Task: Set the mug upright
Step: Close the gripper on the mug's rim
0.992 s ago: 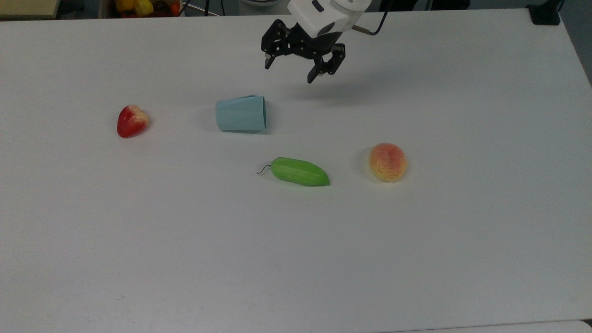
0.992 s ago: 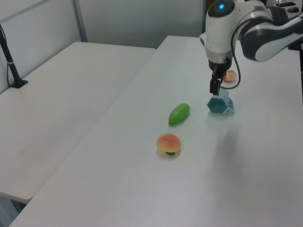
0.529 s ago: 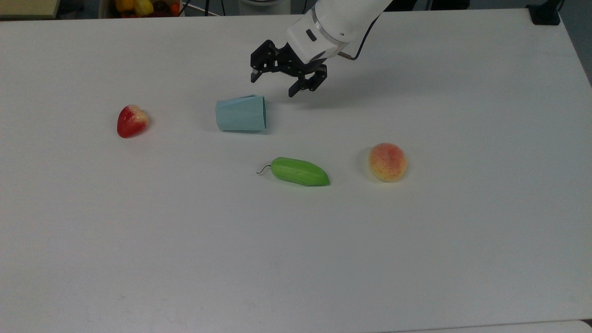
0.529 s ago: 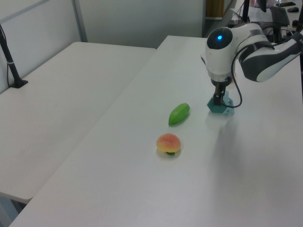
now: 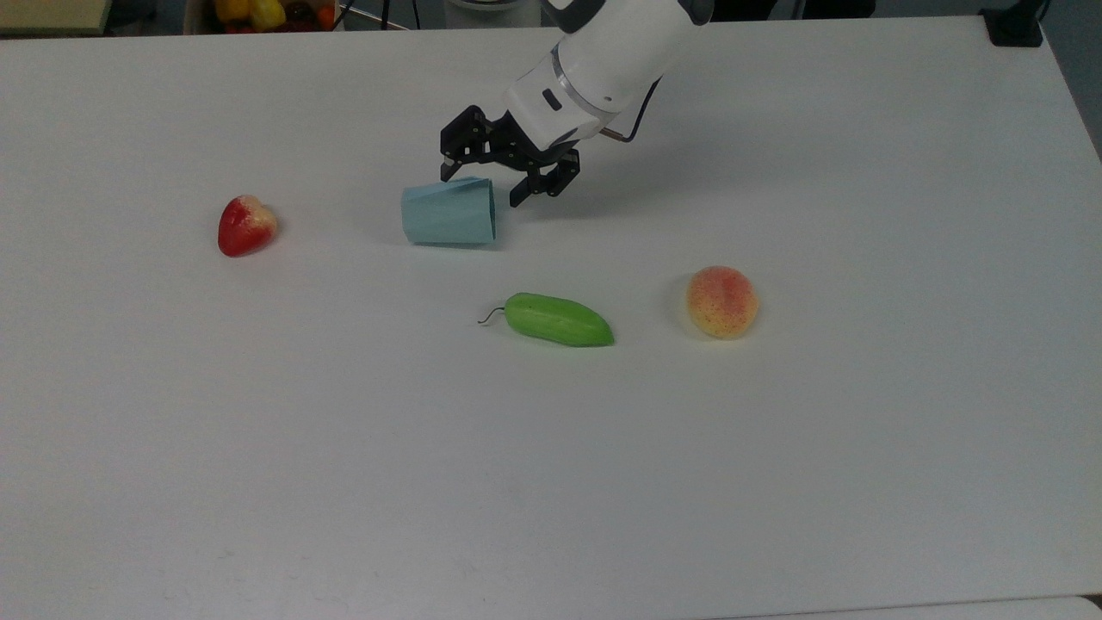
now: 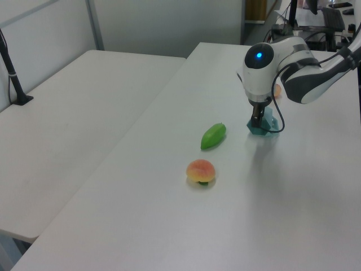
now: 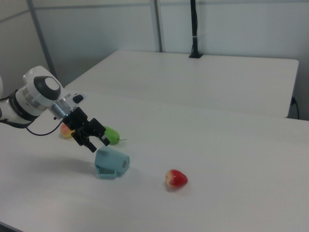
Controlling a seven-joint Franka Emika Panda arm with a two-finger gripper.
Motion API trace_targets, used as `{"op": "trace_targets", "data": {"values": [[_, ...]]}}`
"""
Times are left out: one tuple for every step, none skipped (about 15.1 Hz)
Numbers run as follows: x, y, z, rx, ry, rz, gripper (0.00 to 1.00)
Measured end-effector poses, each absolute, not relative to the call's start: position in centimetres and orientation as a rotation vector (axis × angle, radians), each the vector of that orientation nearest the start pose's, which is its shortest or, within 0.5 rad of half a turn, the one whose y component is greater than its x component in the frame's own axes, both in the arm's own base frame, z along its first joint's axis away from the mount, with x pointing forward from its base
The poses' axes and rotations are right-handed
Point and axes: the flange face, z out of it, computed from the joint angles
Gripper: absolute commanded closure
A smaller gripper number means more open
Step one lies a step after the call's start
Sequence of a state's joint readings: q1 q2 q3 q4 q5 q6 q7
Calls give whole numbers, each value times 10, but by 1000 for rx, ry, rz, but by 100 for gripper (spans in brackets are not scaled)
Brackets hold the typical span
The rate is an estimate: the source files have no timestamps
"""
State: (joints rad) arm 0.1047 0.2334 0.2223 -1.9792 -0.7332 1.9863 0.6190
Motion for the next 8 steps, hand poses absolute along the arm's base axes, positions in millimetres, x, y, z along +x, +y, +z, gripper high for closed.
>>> {"op": "trace_targets", "data": {"values": [[565,144,344,2529,113,108,0],[566,144,342,2528,114,104,0],[566,143,340,2525,118,102,0],[566,142,339,2515,127,103,0],[567,140,335,2499,138,103,0],[566,135,332,2483,147,99,0],[565,129,326,2467,154,89,1],[564,123,322,2454,158,80,7]]}}
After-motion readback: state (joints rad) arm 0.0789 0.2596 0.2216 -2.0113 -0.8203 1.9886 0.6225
